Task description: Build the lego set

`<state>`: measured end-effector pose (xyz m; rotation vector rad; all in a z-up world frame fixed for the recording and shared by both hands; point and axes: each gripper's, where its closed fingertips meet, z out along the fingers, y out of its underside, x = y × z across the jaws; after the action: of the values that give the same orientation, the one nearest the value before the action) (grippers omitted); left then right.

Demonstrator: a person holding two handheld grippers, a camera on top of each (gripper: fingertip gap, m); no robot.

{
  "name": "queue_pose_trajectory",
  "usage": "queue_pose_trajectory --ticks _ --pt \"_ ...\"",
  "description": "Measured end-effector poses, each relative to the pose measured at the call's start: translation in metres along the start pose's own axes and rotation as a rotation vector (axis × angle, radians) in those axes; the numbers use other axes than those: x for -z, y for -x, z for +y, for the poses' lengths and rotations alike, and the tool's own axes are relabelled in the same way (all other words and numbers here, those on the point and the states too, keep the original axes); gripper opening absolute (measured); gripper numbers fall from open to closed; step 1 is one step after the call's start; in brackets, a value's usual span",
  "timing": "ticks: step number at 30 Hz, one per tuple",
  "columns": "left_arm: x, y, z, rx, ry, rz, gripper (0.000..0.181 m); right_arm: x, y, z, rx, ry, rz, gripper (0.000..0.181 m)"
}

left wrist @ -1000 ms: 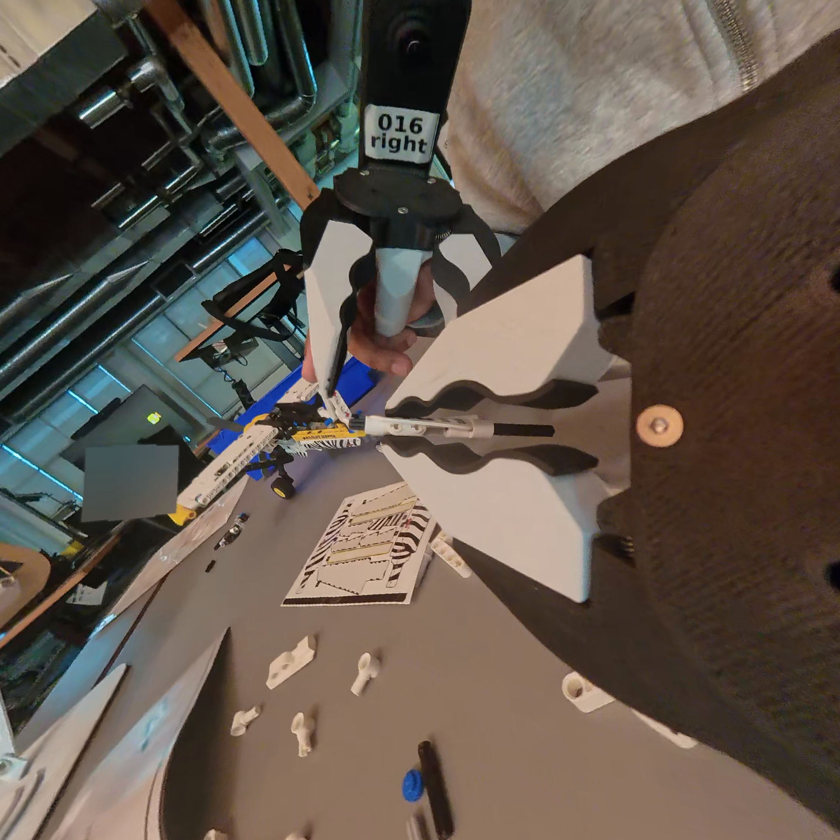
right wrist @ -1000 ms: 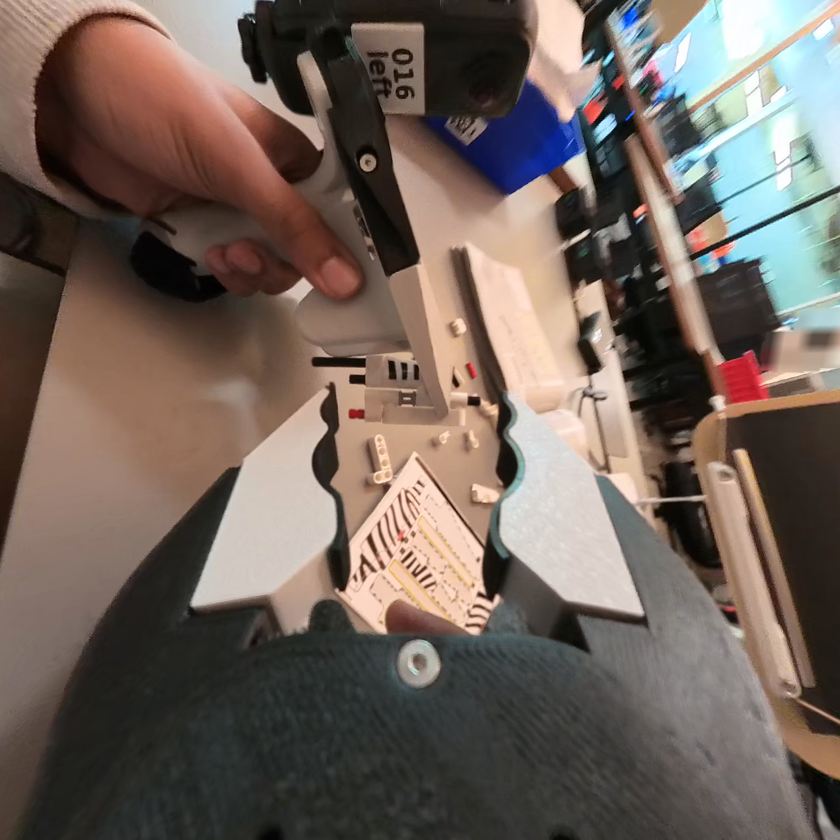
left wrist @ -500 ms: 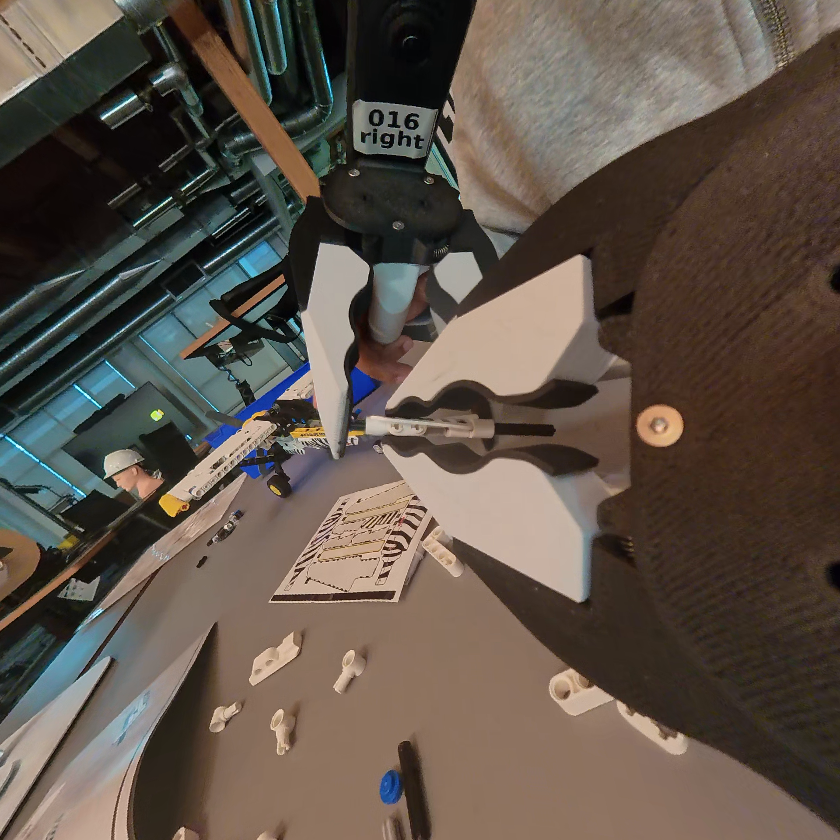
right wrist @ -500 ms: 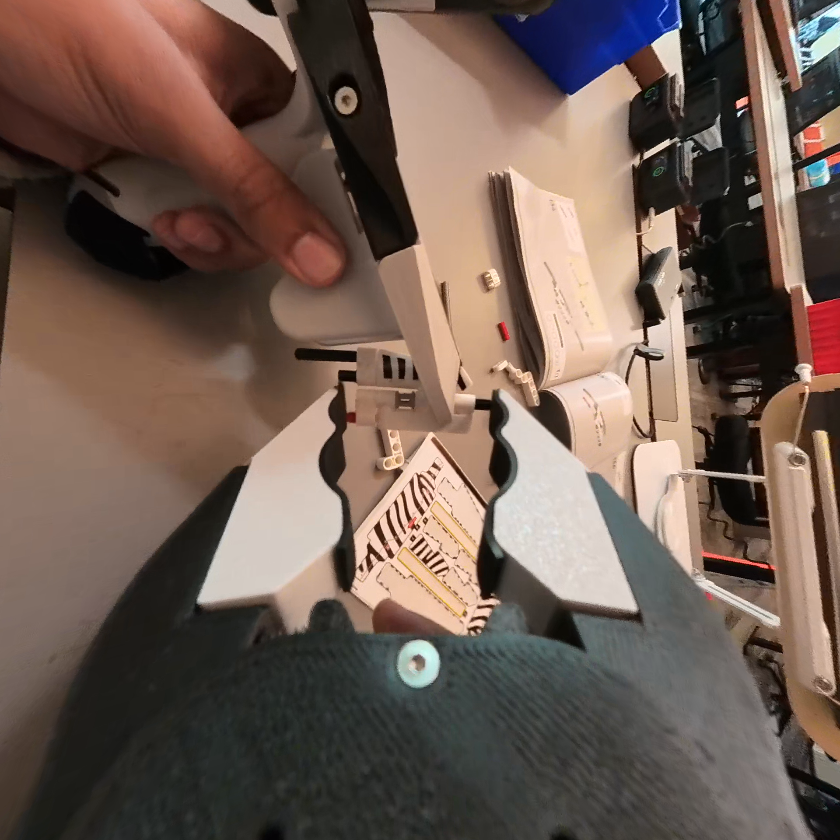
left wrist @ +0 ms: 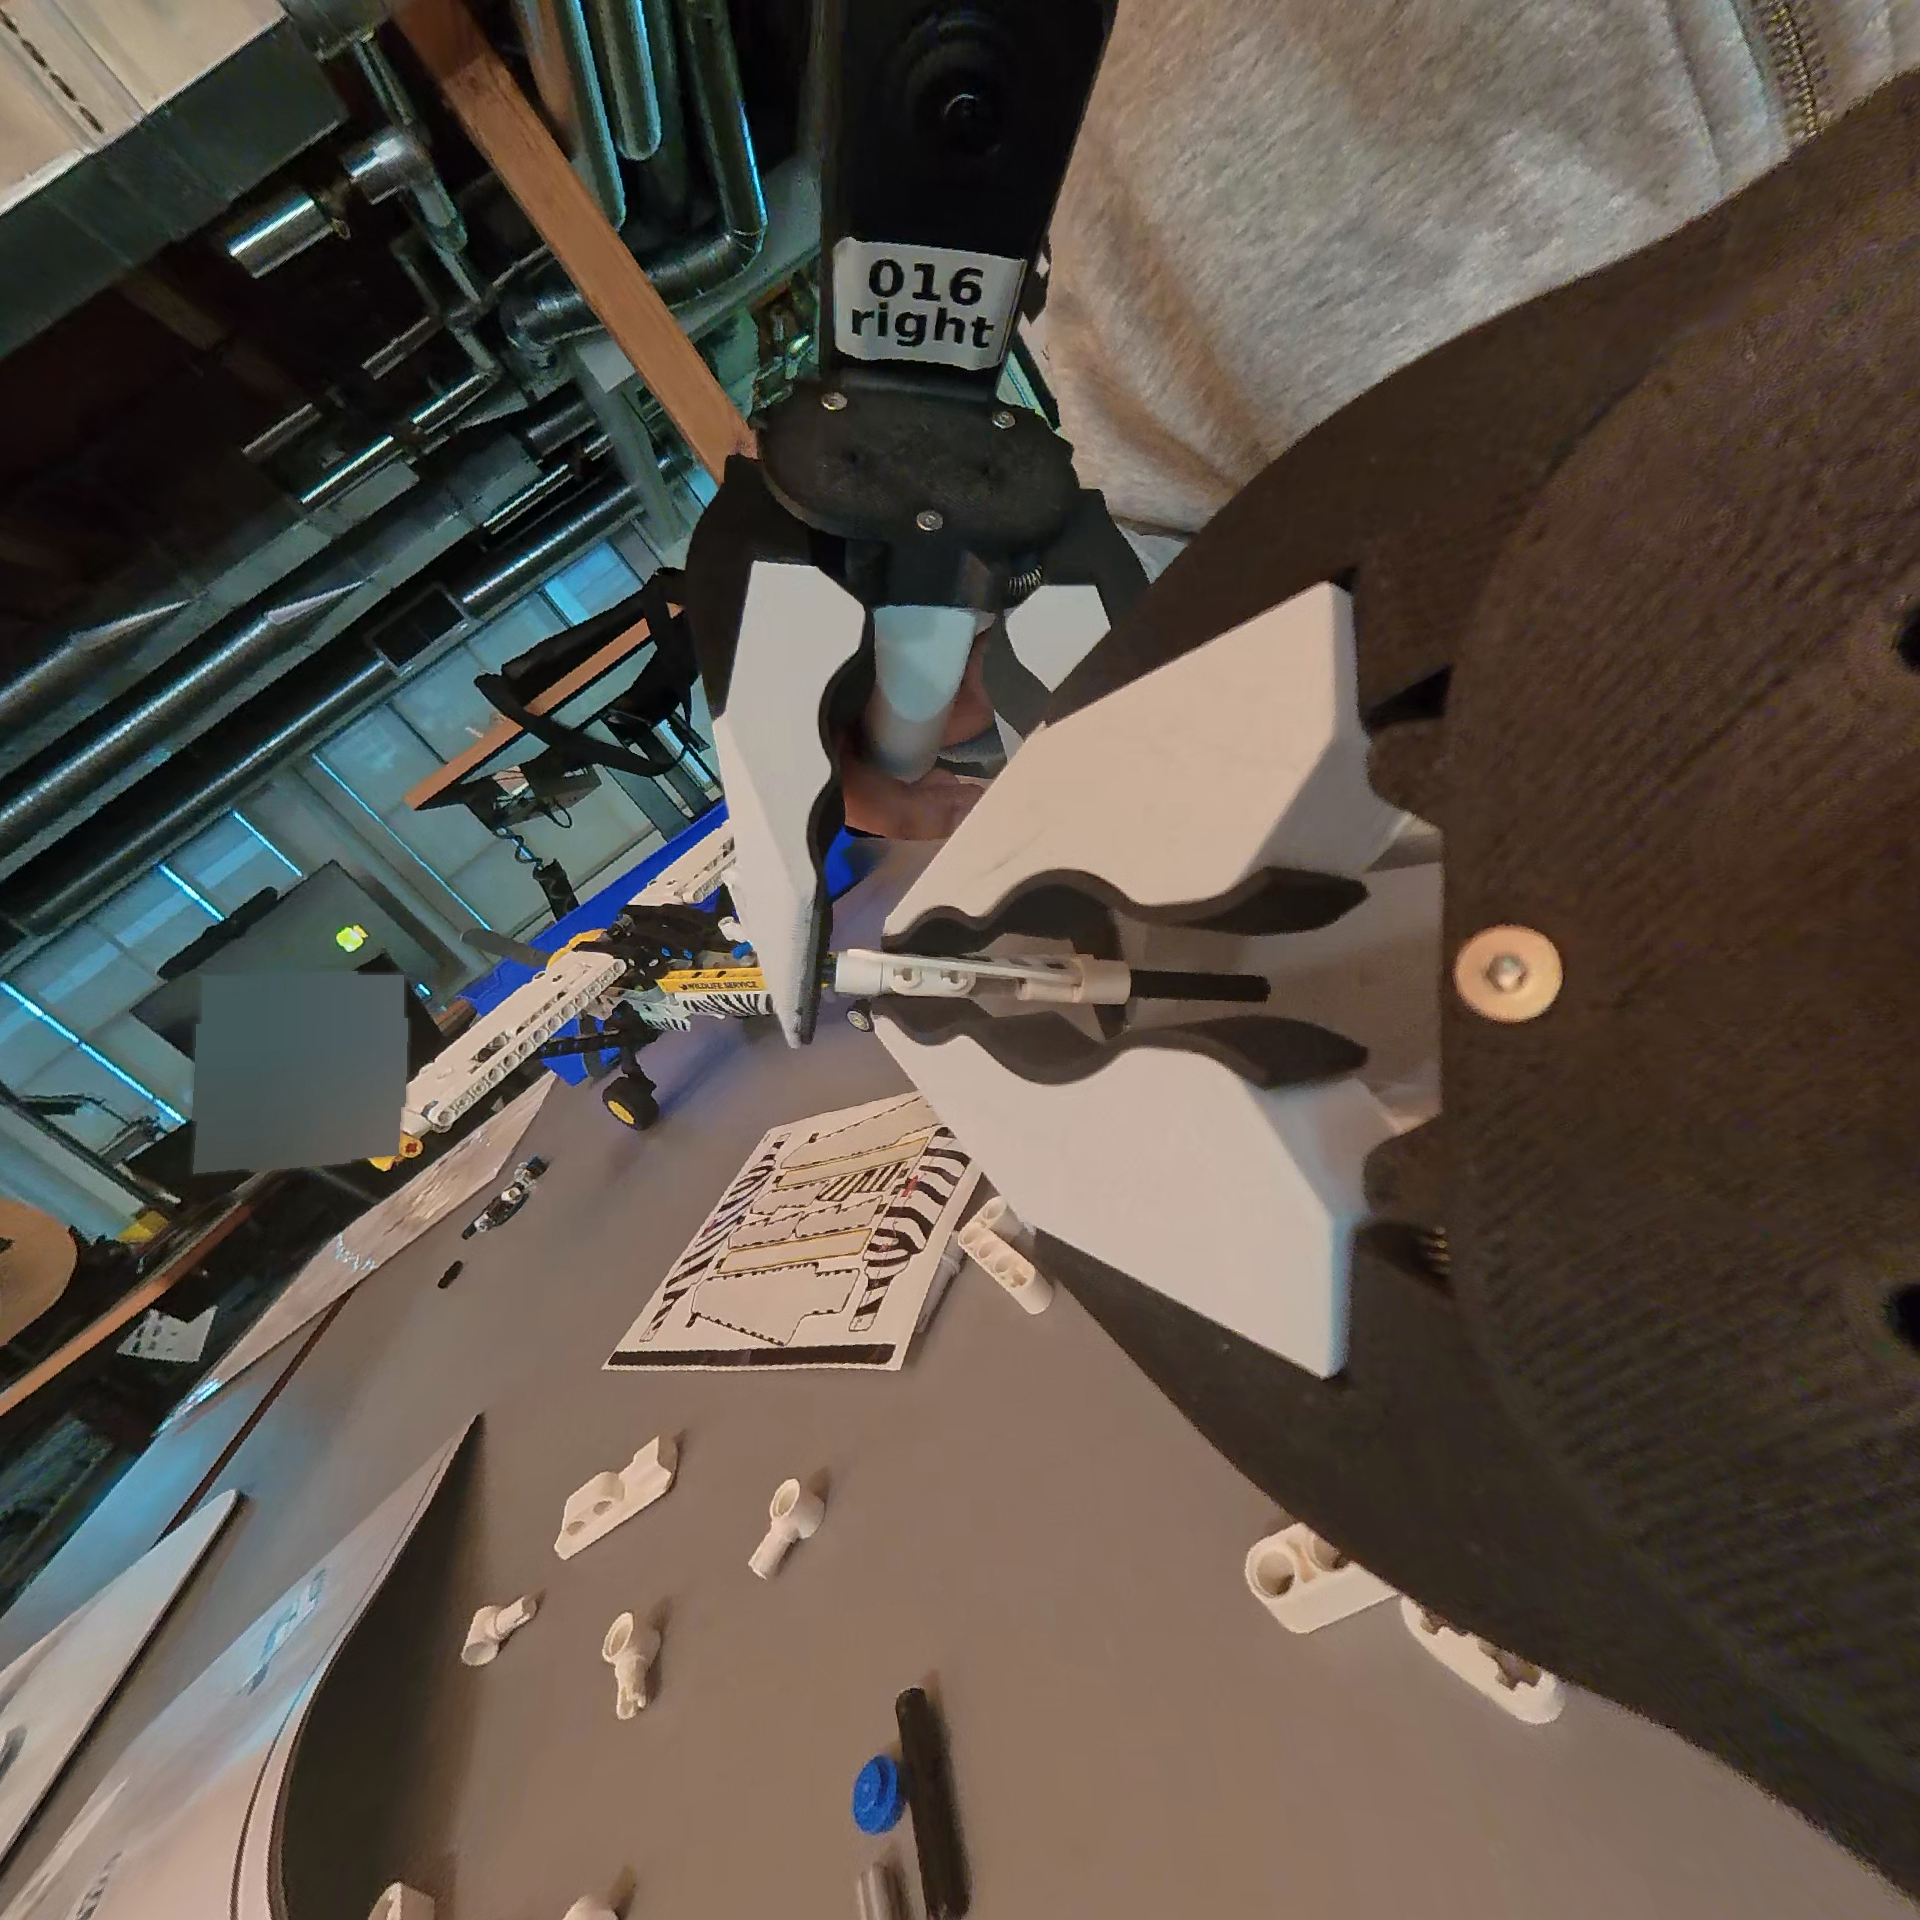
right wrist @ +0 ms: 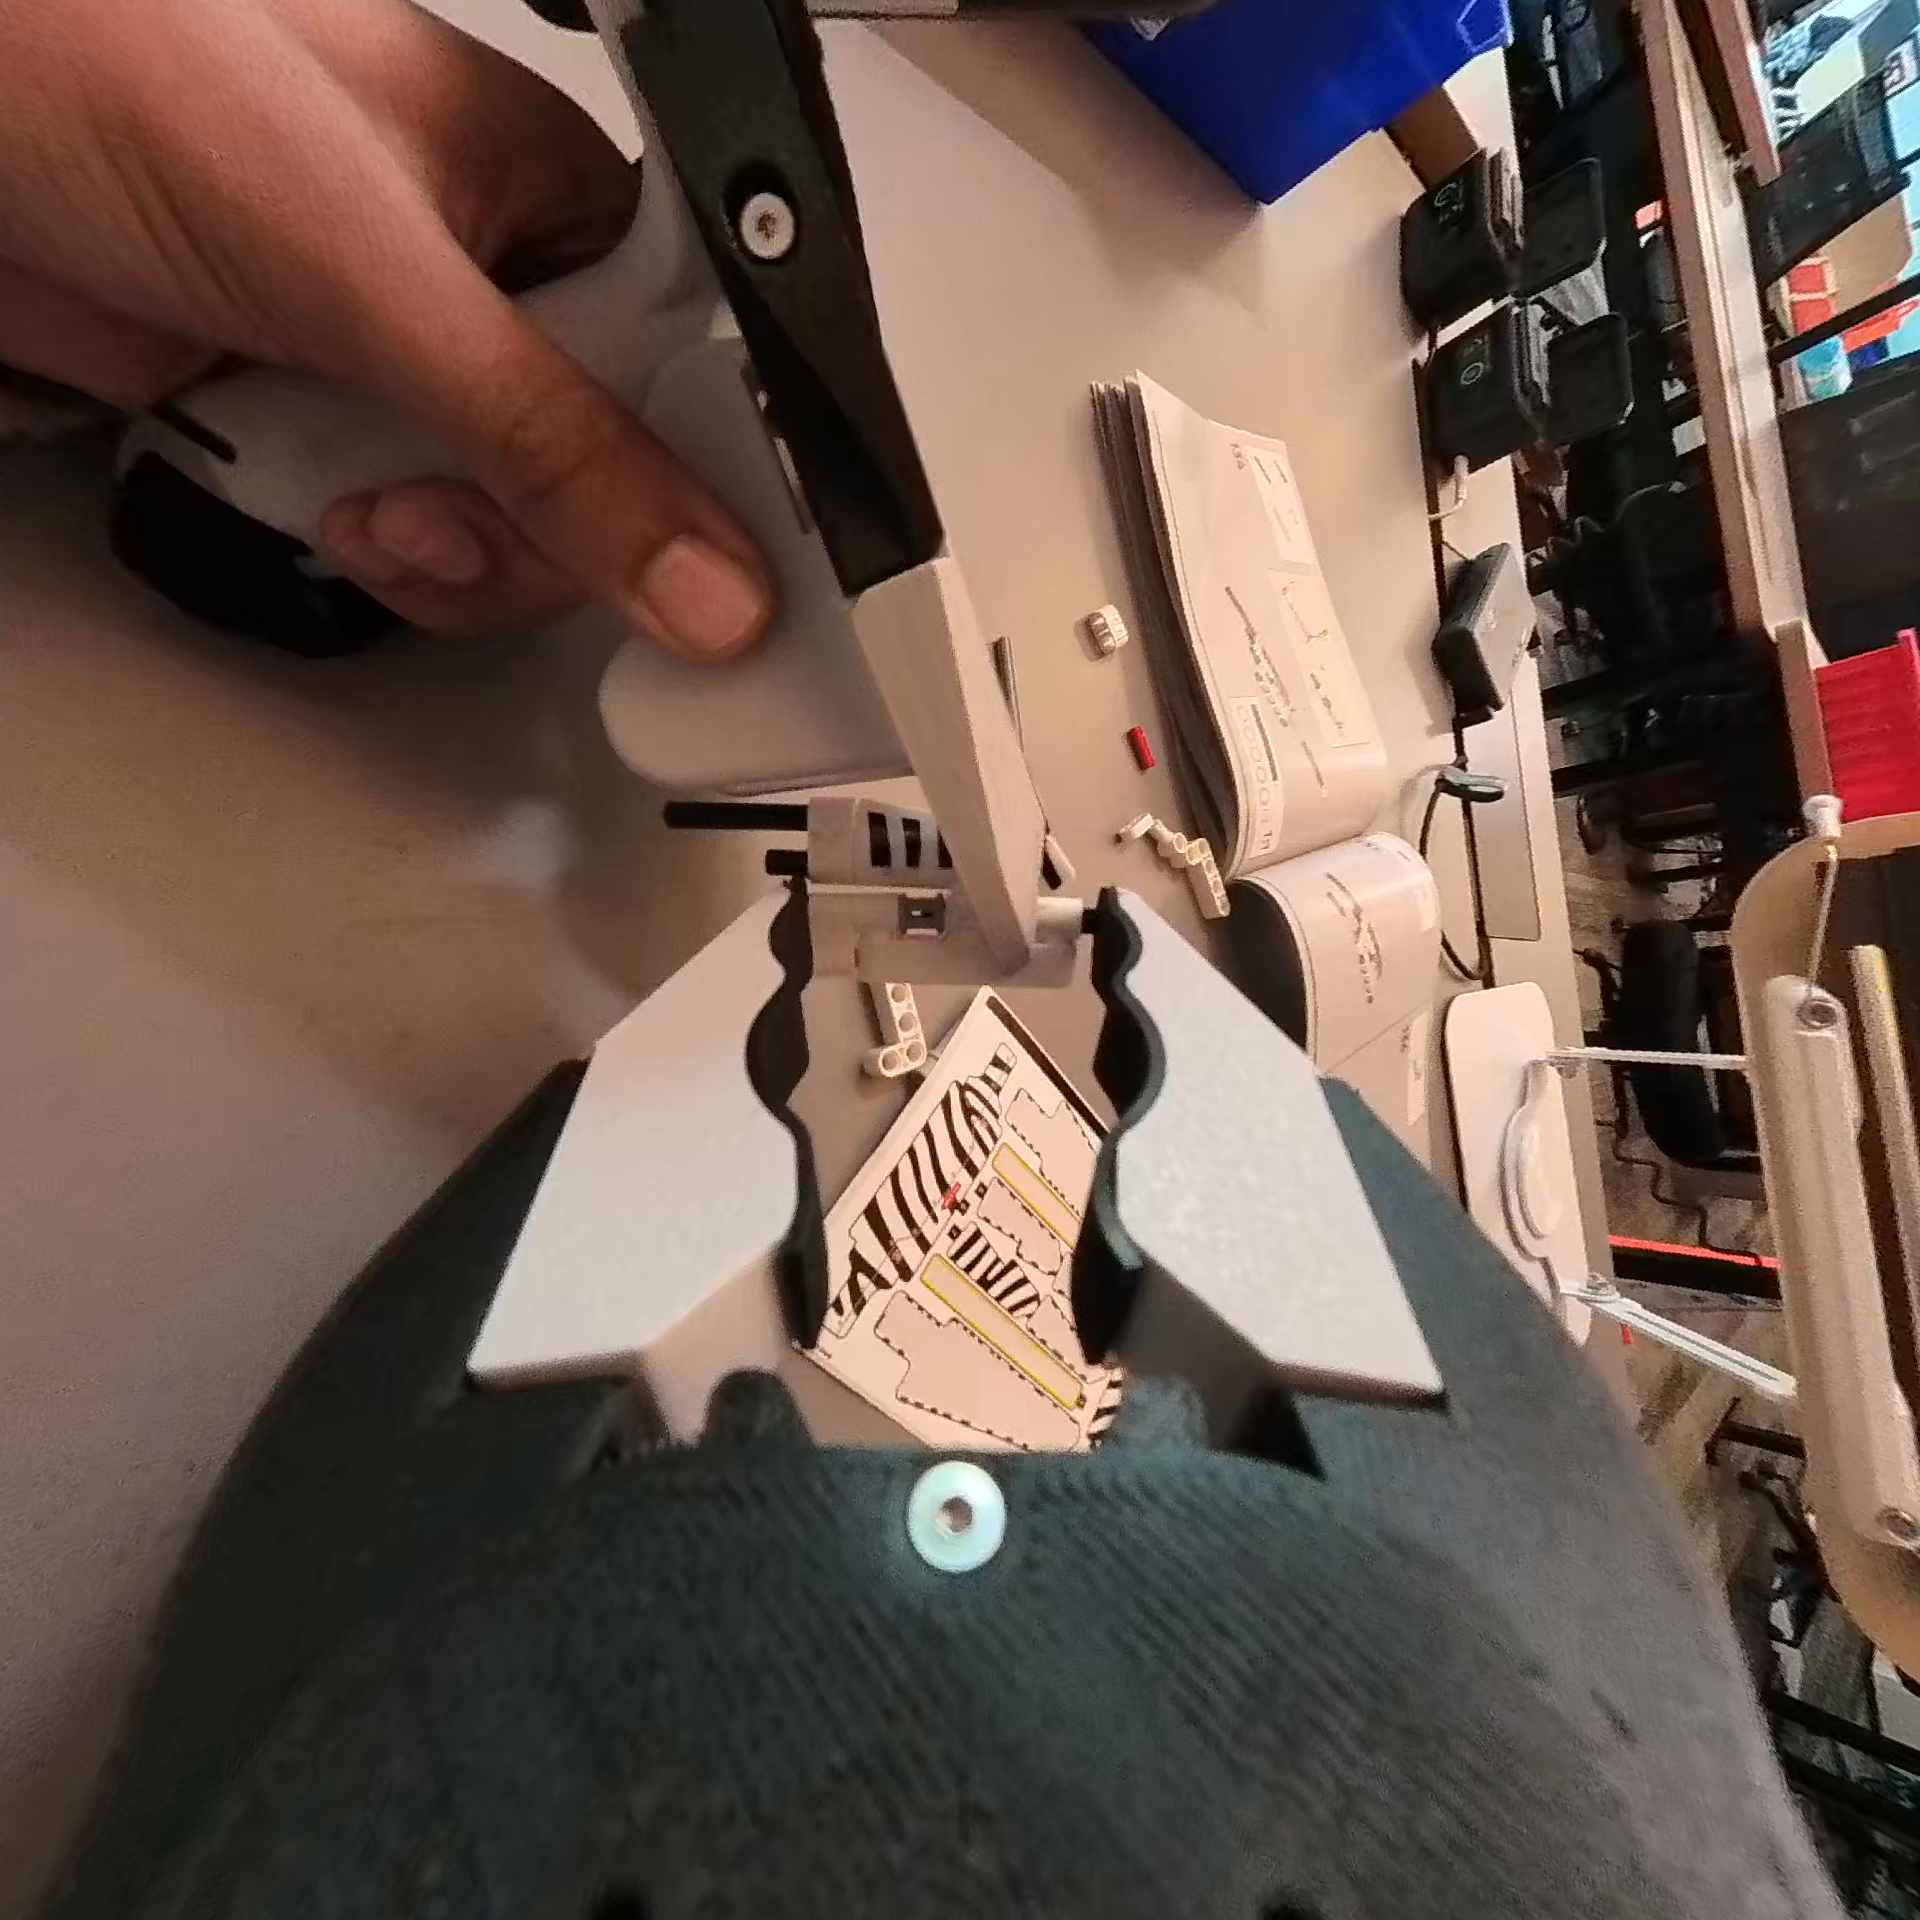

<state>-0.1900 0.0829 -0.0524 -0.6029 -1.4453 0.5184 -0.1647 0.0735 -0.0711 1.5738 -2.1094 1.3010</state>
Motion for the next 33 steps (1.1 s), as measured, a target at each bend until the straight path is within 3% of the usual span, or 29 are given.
queue_pose_trajectory --ticks 6,9,14,33 --pt "0.001 -0.002 -0.001 0.029 -0.004 0.034 0.006 0.000 0.000 0.001 -0.018 -0.014 0.004 0.055" --pt "0.006 -0.004 -0.007 0.067 -0.030 0.082 0.020 0.005 -0.009 0.000 -0.046 -0.041 0.052 0.055" --pt "0.004 -0.006 0.001 0.062 0.042 0.094 0.005 0.009 -0.011 0.004 -0.089 -0.075 0.054 0.055" --pt "0.000 0.009 0.010 0.088 0.079 -0.012 0.004 -0.002 -0.003 0.017 -0.137 -0.056 0.029 0.051"
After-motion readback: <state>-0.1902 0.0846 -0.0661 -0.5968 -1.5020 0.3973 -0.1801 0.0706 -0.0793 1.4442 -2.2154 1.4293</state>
